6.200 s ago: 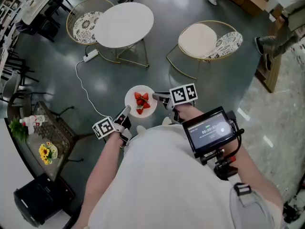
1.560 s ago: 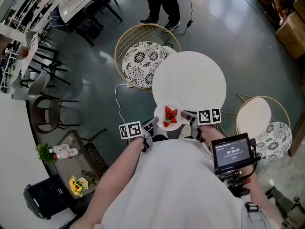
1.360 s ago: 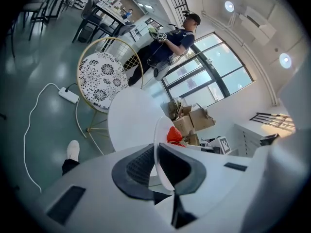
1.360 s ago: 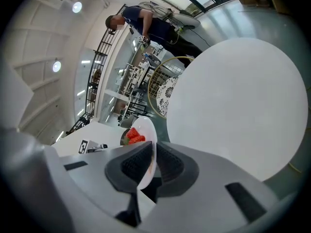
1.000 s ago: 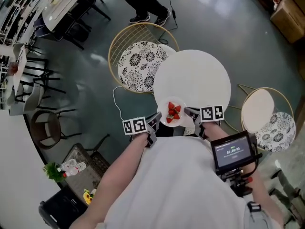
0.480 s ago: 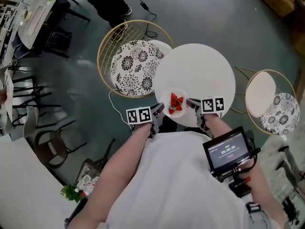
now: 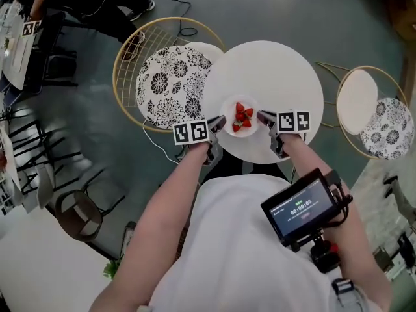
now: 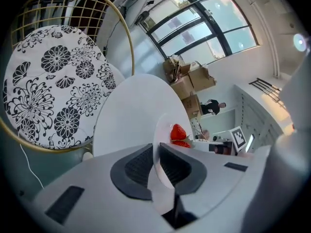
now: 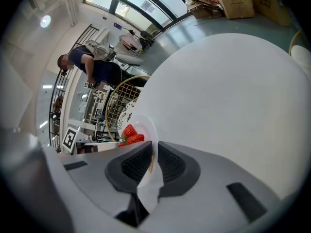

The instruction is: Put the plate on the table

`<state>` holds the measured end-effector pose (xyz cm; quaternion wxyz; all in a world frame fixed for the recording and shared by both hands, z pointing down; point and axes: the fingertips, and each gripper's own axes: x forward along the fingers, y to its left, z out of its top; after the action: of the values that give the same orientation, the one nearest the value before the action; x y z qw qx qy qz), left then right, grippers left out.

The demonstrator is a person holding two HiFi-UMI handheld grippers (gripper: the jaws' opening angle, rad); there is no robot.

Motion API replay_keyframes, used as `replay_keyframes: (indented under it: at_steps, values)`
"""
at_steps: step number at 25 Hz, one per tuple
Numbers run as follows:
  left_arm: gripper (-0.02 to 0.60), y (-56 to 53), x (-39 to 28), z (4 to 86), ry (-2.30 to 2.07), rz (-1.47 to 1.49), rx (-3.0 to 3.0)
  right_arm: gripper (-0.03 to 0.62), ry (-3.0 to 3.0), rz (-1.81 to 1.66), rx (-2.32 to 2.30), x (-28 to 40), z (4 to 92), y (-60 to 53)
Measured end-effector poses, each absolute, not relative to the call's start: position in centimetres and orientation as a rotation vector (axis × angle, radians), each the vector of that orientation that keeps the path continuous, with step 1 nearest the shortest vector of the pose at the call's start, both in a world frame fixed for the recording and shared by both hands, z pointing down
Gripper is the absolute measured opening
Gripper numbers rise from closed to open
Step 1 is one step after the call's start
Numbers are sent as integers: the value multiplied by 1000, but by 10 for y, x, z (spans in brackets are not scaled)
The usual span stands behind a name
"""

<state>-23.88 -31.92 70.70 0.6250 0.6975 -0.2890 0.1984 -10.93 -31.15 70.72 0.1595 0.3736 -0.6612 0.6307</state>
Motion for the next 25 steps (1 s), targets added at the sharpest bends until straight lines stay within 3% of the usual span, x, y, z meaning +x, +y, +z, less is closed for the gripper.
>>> replay_keyframes:
  at_steps: [25]
  values:
    - [37,-356,-232,756,-764,736,1651,38,-1807,1455,1172,-105,755,-343]
